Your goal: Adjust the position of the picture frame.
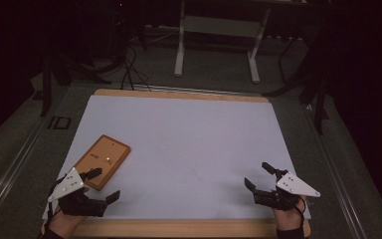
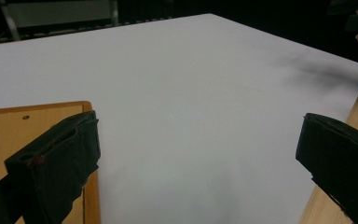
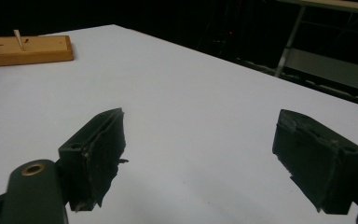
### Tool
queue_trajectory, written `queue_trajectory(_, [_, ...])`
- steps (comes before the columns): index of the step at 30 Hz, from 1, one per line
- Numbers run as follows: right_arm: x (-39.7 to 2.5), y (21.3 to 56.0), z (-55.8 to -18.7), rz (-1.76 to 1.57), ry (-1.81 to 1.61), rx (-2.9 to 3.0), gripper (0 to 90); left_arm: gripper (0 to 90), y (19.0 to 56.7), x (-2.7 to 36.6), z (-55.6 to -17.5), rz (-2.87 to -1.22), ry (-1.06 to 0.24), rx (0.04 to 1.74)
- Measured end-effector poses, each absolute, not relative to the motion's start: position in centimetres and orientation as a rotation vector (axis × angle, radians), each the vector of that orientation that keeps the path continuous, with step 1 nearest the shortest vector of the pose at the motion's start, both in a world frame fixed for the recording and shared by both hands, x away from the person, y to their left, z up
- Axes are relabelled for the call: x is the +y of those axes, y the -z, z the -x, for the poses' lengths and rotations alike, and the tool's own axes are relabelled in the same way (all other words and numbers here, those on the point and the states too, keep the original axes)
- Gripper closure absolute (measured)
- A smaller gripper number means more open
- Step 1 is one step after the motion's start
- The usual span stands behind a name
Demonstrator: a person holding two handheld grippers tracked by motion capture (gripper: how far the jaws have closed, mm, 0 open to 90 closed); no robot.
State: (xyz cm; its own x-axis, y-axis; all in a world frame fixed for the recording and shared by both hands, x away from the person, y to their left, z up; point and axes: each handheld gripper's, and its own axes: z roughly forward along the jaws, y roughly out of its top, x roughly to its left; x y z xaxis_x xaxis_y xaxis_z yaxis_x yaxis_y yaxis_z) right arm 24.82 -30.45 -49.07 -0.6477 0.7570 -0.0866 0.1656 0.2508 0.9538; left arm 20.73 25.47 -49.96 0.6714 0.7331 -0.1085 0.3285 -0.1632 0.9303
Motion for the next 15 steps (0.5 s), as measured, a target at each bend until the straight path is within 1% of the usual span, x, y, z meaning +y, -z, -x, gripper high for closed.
queue_trajectory(7, [-30.1, 49.2, -24.7, -0.83, -1.418, 1.991, 16.4, 0.1, 48.6, 25.9, -22.2, -1.741, -0.485, 0.832])
queue_trajectory(15, [-29.9, 48.8, -24.3, -0.775, -1.494, 1.996, 16.4, 1.0, 47.0, 26.5, -24.1, -1.772, -0.517, 0.826])
